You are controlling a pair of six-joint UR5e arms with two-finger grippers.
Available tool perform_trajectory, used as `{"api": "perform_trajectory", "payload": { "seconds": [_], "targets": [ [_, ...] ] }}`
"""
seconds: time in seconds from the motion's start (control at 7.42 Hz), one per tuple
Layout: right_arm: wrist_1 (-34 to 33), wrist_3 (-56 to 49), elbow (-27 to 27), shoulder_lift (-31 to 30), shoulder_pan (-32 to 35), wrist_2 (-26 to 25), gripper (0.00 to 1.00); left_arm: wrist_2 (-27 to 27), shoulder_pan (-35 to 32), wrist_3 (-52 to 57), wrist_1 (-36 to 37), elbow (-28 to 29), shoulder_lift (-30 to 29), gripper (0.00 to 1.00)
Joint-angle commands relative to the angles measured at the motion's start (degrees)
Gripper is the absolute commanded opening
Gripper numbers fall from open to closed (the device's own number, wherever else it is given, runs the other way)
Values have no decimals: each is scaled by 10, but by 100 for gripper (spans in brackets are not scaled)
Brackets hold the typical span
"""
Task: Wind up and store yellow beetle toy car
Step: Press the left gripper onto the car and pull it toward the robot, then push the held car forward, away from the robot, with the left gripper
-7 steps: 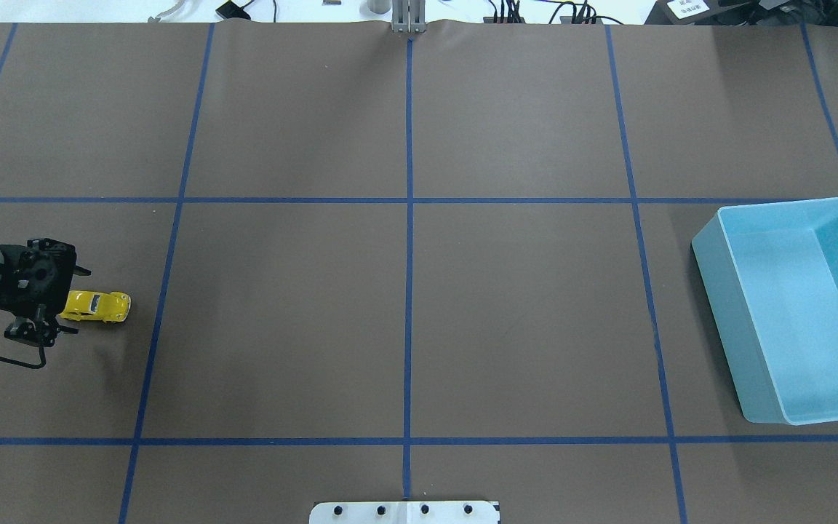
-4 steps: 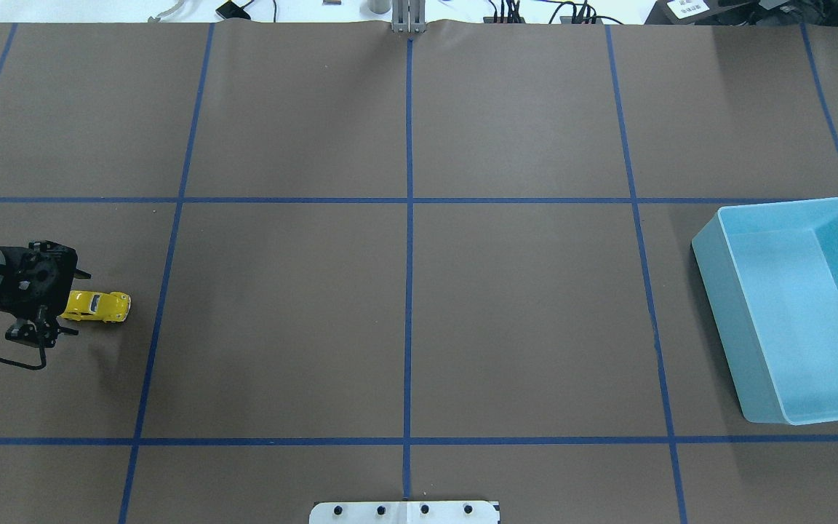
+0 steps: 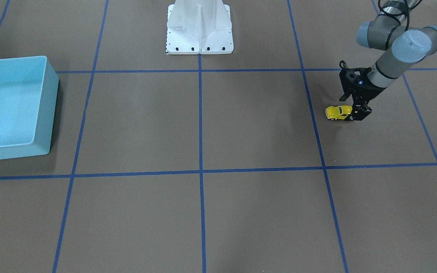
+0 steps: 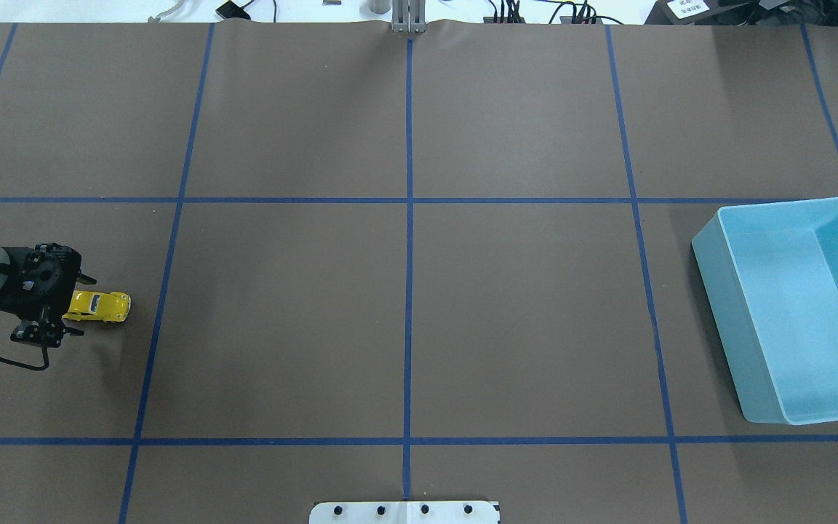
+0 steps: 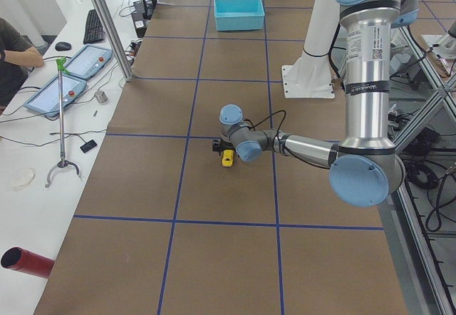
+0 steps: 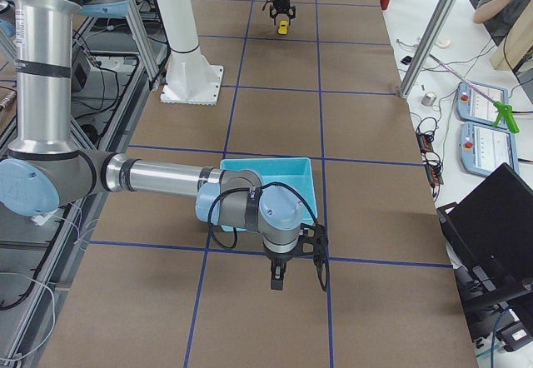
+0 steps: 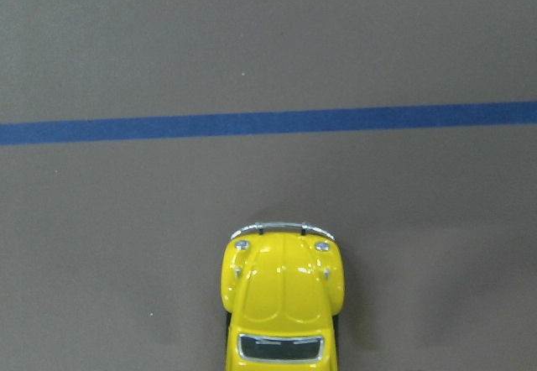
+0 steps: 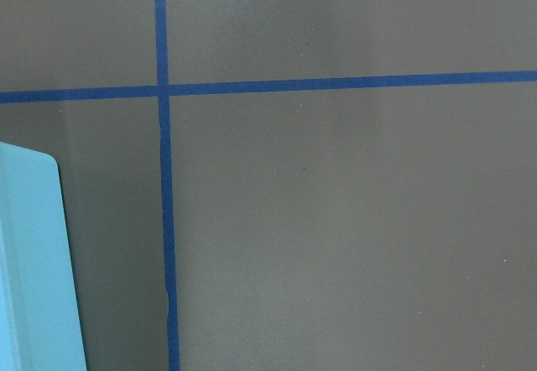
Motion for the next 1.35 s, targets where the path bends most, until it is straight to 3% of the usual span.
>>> {"api": "perform_trajectory", "payload": {
  "seconds": [0.0,0.27,0.54,0.81,1.21],
  "targets": [
    [0,0,0,0,1,0,100,1,1,0,1,5,-1,87],
    [0,0,0,0,0,0,100,0,1,-3,1,7,-5,82],
    [0,0,0,0,0,0,100,1,3,-7,1,7,-6,66],
    [0,0,0,0,0,0,100,1,0,-7,1,5,-8,38],
    [0,0,0,0,0,0,100,-1,-30,-8,-15,-28,-19,20]
  ]
}}
